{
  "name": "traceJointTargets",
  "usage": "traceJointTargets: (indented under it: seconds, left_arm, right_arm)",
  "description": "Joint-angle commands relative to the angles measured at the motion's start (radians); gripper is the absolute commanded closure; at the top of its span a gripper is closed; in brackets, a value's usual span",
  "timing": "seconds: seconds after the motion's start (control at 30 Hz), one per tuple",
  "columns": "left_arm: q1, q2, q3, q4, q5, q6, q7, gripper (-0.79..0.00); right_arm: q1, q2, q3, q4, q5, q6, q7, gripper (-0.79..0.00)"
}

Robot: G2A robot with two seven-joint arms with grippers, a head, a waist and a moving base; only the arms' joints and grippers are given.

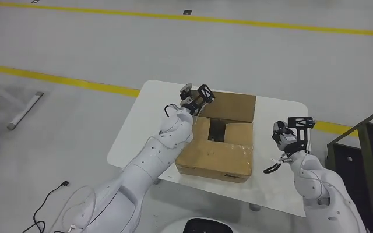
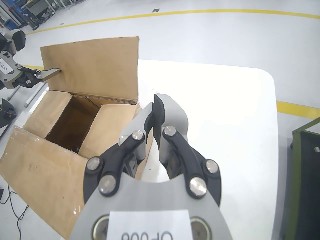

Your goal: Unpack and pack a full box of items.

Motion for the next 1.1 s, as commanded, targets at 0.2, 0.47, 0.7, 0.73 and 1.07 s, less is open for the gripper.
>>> traceJointTargets:
  seconds: [0.2,0.47,0.7,0.73,1.07]
  left_arm:
    - [-0.040,-0.060,0.027,0.137,-0.013,0.002,0.020,-0.785]
    - [-0.061,-0.088,0.024,0.217,-0.028,0.011,0.042,-0.785]
    - [-0.077,-0.101,0.017,0.247,-0.037,0.010,0.052,-0.785]
    - [-0.078,-0.103,0.017,0.250,-0.037,0.011,0.054,-0.785]
    - [-0.095,-0.109,0.007,0.275,-0.040,0.004,0.072,-0.785]
  right_arm:
    - [0.035,-0.004,-0.017,0.031,0.033,-0.011,0.003,0.000]
    - [0.186,-0.013,-0.103,0.175,0.067,-0.068,0.007,0.000]
    - [0.357,-0.034,-0.220,0.397,0.098,-0.121,-0.020,0.000]
    - [0.381,-0.036,-0.239,0.427,0.085,-0.120,-0.004,0.000]
    - [0.524,-0.063,-0.343,0.603,0.109,-0.087,0.076,0.000]
